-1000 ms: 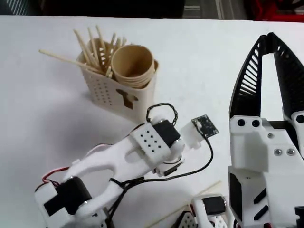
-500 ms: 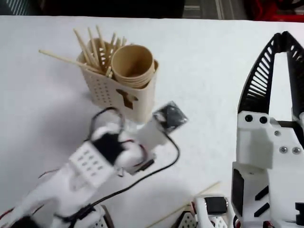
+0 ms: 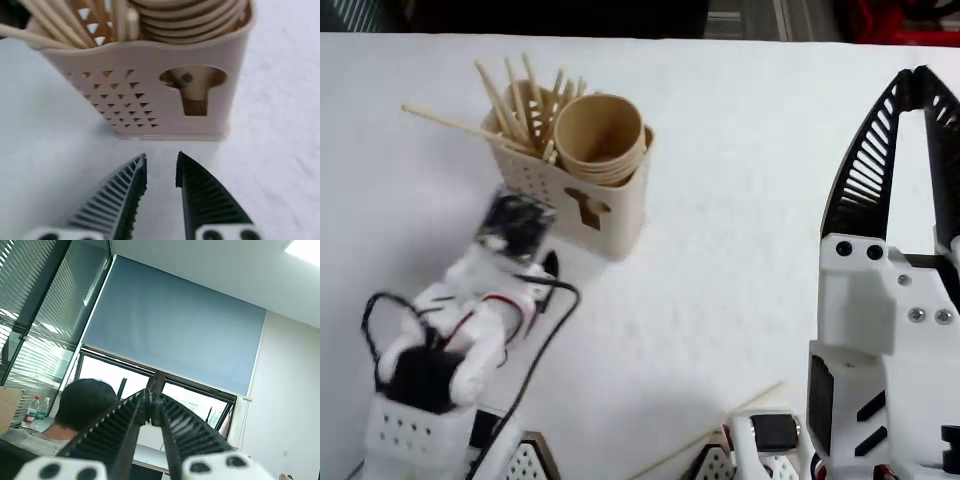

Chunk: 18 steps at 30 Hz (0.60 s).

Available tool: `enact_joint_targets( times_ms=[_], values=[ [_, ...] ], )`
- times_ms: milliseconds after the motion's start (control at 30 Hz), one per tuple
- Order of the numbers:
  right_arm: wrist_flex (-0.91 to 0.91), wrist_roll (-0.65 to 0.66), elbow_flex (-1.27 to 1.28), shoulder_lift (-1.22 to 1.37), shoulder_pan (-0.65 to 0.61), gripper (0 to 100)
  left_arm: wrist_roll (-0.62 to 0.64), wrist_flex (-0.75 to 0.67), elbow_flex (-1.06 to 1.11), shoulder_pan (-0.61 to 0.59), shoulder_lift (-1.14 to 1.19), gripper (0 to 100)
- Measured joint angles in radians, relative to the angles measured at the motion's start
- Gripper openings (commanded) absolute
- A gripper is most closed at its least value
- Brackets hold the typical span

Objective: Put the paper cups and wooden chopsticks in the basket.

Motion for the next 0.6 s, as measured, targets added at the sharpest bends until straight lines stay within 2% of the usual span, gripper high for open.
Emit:
enact_joint_targets(
  times_ms=[333, 600],
  values=[
    [0.0, 0.0, 0.0, 0.0, 0.0, 1.9, 0.0, -0.066, 0.344, -0.14, -0.483, 12],
    [0.0, 0.0, 0.0, 0.0, 0.0, 1.9, 0.0, -0.193, 0.563, -0.235, -0.479, 11]
  ],
)
